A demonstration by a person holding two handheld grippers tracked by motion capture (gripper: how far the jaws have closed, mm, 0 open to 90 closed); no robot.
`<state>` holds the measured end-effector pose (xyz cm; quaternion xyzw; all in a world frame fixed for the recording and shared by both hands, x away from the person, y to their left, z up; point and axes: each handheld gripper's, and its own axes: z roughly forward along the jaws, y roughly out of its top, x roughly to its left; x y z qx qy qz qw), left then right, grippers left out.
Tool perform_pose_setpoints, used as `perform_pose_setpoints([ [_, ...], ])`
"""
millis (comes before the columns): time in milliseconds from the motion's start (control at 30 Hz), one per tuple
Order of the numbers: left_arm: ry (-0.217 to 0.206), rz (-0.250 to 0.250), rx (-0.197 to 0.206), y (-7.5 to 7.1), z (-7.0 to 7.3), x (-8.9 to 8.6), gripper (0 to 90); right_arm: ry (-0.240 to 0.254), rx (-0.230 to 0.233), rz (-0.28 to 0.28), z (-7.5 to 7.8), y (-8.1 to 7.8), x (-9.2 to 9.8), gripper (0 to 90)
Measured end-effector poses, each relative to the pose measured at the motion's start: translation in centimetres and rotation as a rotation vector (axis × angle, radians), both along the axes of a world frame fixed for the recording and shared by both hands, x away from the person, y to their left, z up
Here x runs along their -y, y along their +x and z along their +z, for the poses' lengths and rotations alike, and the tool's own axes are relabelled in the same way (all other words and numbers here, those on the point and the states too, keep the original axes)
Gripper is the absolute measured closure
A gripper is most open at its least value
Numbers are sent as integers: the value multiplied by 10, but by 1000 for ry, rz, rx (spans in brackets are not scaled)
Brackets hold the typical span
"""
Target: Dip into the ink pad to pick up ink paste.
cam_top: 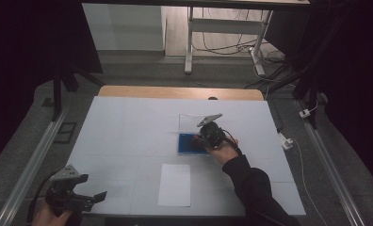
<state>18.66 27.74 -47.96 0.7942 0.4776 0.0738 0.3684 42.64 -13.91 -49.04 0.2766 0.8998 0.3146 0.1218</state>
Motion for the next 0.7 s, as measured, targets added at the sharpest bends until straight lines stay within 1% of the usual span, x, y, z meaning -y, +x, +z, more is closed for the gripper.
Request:
perform_pose_setpoints([
  [133, -3, -4, 1, 0, 0, 0, 12, -21, 22, 6, 1, -3, -2, 796],
  [233, 1, -4, 4, 0, 0, 0, 13, -19, 26, 3, 2, -3, -2, 795],
  [267, 1, -4, 5, 0, 0, 0, 13, -10, 28, 1, 2, -3, -2, 794],
  [333, -2, -5, 4, 0, 0, 0, 13, 33, 21, -9, 4, -3, 1, 794],
  [400, -2, -5, 4, 0, 0, 0, 13, 57, 30, -8, 7, -4, 2, 794],
  [467, -2, -5, 4, 0, 0, 0, 13, 62, 39, -6, 10, -6, 3, 794],
  [700, -6, -3, 4, -1, 0, -1, 13, 84, 33, 16, 16, -12, 8, 793],
])
